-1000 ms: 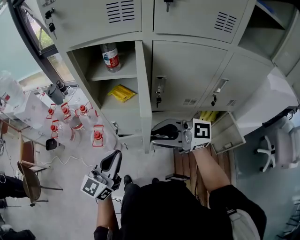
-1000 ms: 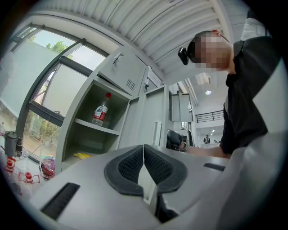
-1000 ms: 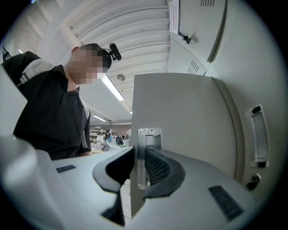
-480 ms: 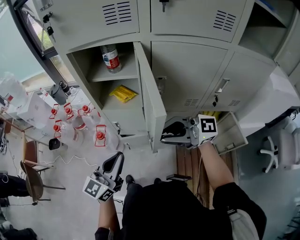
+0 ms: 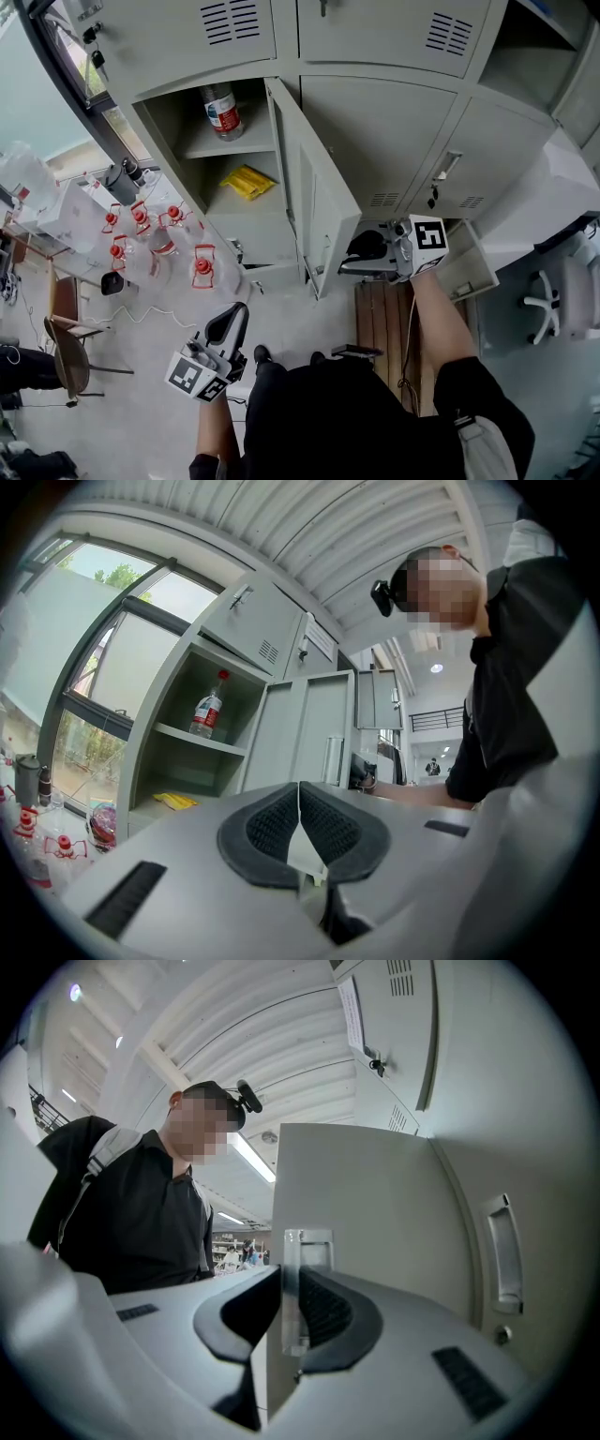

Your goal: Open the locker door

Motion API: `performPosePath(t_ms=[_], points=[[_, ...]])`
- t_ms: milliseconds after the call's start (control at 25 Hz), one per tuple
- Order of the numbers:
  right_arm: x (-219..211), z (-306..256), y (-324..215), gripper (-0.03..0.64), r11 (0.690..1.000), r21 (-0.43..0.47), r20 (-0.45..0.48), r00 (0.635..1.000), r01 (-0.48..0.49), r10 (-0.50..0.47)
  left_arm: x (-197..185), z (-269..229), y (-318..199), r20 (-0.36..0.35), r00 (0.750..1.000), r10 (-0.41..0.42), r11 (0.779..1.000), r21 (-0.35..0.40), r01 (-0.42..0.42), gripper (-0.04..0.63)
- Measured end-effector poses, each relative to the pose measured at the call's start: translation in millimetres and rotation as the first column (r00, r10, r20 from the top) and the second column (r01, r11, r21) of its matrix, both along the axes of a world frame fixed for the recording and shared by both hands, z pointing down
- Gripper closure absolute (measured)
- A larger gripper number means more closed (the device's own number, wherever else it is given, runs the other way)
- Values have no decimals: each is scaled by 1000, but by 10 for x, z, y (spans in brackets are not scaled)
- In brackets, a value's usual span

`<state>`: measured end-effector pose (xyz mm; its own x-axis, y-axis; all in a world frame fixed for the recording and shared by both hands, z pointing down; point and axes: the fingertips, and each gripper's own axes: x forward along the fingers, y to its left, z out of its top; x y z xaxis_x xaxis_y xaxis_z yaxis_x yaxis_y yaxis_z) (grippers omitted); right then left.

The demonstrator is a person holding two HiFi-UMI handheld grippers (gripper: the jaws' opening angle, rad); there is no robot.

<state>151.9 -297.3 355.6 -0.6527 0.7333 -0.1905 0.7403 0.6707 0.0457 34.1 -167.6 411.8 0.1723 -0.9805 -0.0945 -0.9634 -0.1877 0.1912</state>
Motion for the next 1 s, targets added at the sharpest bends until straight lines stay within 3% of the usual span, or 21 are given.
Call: performPosePath(t_ms=[640, 720, 1000], points=[[97, 7, -141, 558, 999, 38, 6, 1000, 29, -29, 101, 28, -3, 6, 1000, 21, 1000, -24, -21, 577], [109, 6, -169, 603, 999, 40, 5, 999, 32, -32, 103, 31, -3, 4, 1000, 22, 999, -23, -22, 577], [130, 106, -332, 603, 999, 21, -14, 999, -42, 42, 88, 75, 8, -5, 1000, 22, 999, -36, -23, 577]])
